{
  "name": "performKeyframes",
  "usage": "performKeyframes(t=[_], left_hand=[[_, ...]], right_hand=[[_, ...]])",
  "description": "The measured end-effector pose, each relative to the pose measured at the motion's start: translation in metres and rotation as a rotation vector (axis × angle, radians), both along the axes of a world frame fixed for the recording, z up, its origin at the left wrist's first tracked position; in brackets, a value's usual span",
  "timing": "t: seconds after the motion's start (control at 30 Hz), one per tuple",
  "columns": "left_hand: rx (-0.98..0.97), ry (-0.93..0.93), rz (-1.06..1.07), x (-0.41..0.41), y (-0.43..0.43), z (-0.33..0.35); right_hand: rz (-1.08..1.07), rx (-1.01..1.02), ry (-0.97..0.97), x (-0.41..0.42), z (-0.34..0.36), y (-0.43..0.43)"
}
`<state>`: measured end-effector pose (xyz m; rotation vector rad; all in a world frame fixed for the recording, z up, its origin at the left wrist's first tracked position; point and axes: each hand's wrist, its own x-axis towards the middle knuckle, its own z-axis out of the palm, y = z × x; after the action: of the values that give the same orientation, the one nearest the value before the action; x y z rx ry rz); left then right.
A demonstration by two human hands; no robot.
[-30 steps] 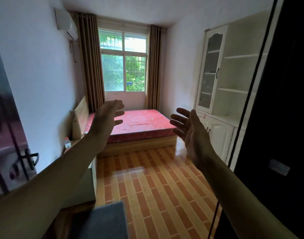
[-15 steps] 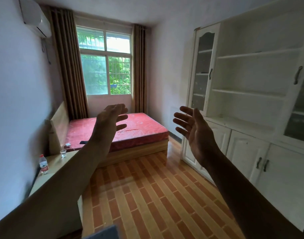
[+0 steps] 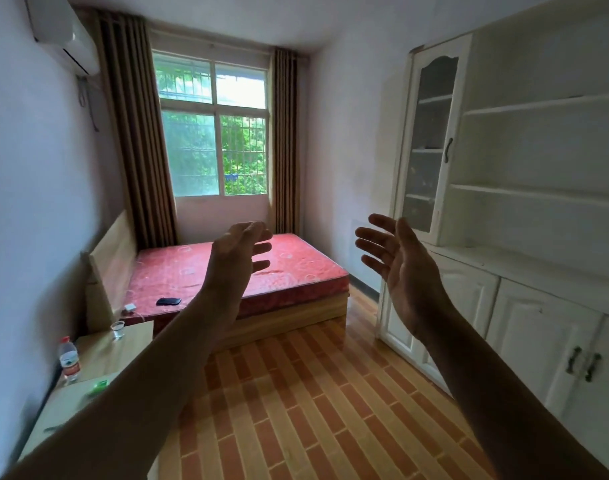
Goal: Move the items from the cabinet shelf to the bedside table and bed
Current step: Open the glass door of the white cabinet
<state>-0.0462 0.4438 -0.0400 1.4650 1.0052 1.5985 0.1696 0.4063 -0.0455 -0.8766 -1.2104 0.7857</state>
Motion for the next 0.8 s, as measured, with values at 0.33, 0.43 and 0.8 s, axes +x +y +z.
performKeyframes(t=[0.33,0.43,0.8], left_hand=[[0.002,-0.08,-0.131,0.085,0.189,0.027],[-0.018,-0.119,-0.174,0.112,0.232,0.03],[-0.06,-0.164,-0.349,0.213,0.387,0.018]], right_hand=[[-0.108,0.059,0.052,0.075,0.013,0.173],[-0.118,0.034,0.097,0.098,0.019,0.213],[-0.249,0.036,0.09,0.171,0.015,0.337]])
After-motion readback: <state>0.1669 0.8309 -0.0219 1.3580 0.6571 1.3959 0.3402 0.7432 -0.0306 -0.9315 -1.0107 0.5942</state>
